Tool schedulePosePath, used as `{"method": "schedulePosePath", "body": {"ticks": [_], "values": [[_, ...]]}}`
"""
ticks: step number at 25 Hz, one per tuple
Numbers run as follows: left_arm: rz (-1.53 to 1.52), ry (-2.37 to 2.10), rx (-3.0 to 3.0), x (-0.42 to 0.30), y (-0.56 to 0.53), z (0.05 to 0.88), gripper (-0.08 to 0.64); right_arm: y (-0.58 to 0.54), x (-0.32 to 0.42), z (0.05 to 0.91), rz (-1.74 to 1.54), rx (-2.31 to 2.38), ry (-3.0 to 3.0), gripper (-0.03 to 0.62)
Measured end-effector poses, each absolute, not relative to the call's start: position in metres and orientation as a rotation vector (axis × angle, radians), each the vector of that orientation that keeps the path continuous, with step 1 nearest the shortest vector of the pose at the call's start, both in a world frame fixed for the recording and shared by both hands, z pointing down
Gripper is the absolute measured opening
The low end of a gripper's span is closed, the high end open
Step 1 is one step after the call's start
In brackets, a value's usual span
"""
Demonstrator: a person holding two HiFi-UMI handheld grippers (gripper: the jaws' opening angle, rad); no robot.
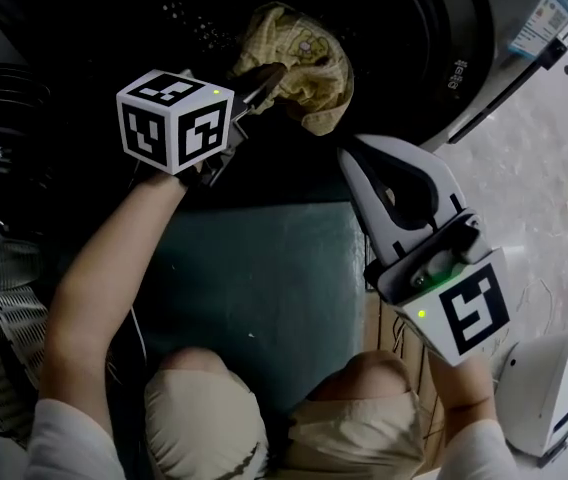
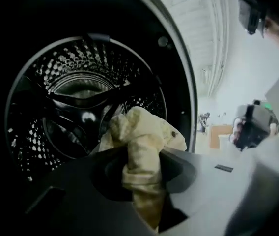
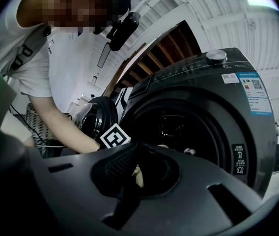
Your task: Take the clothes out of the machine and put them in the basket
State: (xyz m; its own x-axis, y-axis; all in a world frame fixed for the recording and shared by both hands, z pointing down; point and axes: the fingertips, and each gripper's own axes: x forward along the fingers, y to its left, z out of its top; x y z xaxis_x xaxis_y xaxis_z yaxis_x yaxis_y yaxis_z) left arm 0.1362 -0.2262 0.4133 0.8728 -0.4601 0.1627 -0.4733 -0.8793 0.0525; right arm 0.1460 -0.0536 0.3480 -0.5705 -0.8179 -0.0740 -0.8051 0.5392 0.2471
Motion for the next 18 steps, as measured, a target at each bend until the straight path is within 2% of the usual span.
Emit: {"method": "schedulePosePath", "body": {"ticks": [8,15,18], "values": [[0.012,-0.743,2.874,0.113,-0.196,0.376,0.112,-0.057,0.133,0.318,-0.225,1.41,-2.765,0.014],[0.021,-0.742,2.791,0.1,-0.164,0.327,0.112,-0.069,0.132,0.253,0.016,1.377,-2.762,0.014],[0.035,-0.774,2.714,0.102,-0.168,0.332,0.11,-0.089,0.137,0.248,0.068,1.301,-2.787,0.014]]}}
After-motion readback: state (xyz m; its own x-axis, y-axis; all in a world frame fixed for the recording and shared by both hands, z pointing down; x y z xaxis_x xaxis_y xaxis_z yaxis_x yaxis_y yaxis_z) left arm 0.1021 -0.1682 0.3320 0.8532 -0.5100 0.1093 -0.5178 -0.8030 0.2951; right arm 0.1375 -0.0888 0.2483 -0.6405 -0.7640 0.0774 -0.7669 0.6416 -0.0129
